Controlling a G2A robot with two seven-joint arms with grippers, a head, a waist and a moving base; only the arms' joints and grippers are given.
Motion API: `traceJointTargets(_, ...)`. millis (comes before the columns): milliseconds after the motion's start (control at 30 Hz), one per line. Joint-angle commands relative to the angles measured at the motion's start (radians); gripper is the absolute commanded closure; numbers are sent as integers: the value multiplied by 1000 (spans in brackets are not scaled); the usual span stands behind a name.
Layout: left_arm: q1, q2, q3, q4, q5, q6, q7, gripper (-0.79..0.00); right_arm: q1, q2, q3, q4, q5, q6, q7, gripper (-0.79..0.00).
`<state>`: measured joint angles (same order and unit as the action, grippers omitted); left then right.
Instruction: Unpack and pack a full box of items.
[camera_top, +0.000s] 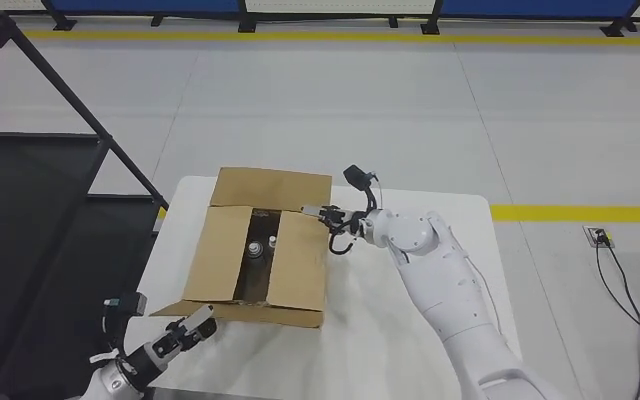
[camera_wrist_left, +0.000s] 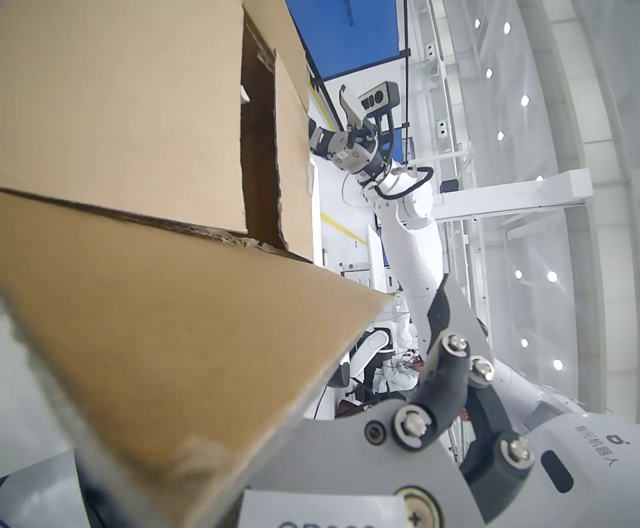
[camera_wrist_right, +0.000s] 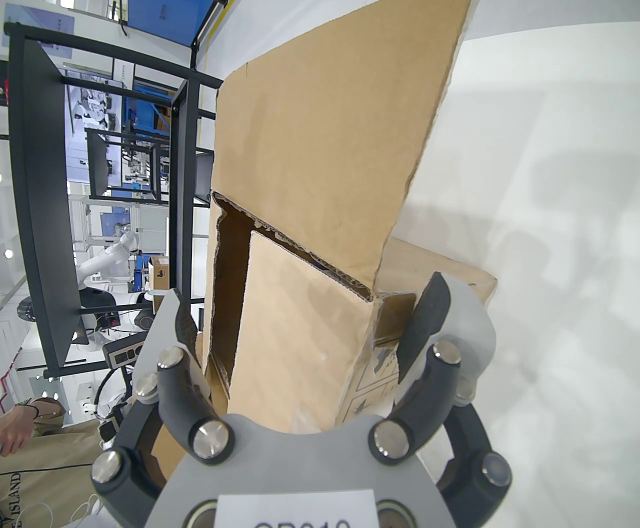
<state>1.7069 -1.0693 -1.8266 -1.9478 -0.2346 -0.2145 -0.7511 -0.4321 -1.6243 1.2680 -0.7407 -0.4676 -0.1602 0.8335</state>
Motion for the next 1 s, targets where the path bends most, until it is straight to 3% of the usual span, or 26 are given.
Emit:
traceJointTargets(0,-4,0,-3,0,-3,9,11,-785,4,0,-4,7,7,-3,1,-785)
traceJointTargets(267,-23,3,-4,9,-9,23,8,-785,29,2,-9,47,29,7,-46,-785)
traceJointTargets(533,-65,3,16,4,-34,52,30,-785,-1,34,71,3,67,-1,-136,-785)
traceJointTargets(733,-129,-1,53,3,-48,169,141,-785,-54,42,81,-69,71,6,-220,-785)
traceJointTargets(967,-215,-8,140,-3,-20,300,257,-785,-54,42,81,-69,71,6,-220,-785)
